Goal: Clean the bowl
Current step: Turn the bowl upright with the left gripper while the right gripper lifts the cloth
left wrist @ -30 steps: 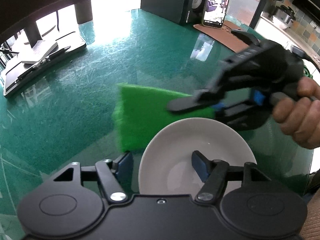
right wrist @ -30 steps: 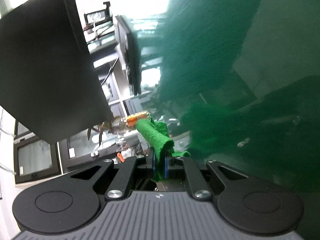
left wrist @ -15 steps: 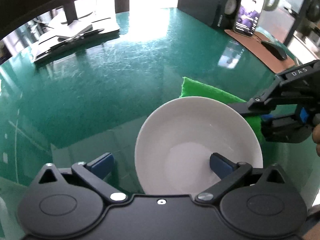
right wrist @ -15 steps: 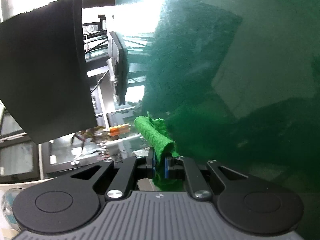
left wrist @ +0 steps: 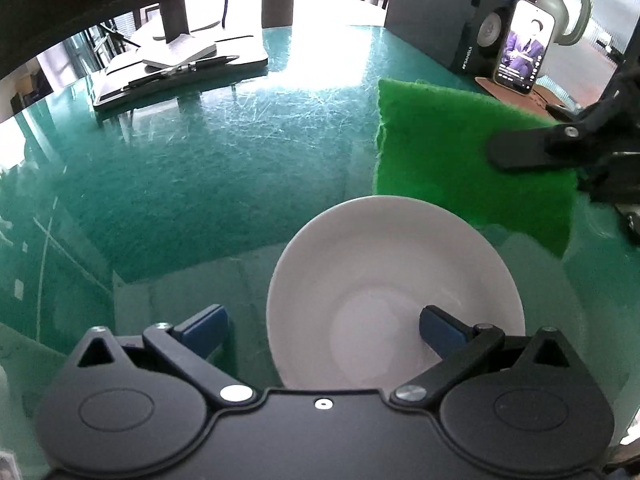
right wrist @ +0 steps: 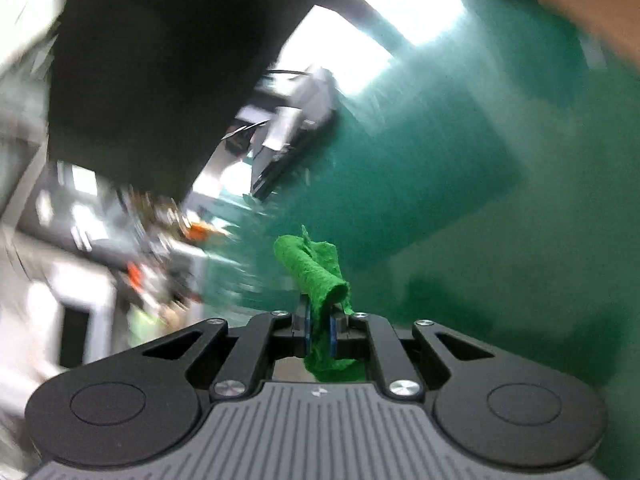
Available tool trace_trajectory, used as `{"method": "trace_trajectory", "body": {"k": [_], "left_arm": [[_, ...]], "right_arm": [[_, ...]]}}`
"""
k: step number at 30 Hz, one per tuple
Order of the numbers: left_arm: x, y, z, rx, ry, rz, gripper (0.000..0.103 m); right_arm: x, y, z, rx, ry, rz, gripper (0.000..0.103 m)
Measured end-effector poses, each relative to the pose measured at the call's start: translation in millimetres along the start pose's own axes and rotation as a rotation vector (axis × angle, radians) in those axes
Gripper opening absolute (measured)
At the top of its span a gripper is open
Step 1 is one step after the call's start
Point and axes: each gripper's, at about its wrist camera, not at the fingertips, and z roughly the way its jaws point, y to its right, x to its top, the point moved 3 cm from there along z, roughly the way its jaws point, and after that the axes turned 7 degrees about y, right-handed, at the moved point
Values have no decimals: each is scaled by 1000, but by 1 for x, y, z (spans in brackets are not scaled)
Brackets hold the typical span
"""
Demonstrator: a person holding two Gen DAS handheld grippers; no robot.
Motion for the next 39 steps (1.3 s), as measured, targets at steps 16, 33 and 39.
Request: {"method": "trace_trajectory", "body": {"k": [16, 33, 39], "left_arm": [[-4, -3, -3, 10, -4, -11, 103], [-6, -3, -5, 14, 23, -13, 103], [-6, -2, -5, 9, 18, -3, 103]], "right_arm": [[-28, -49, -3, -28, -80, -432, 31], [-26, -12, 4, 17, -8, -133, 4], [-31, -1, -5, 51, -32, -47, 4]]}}
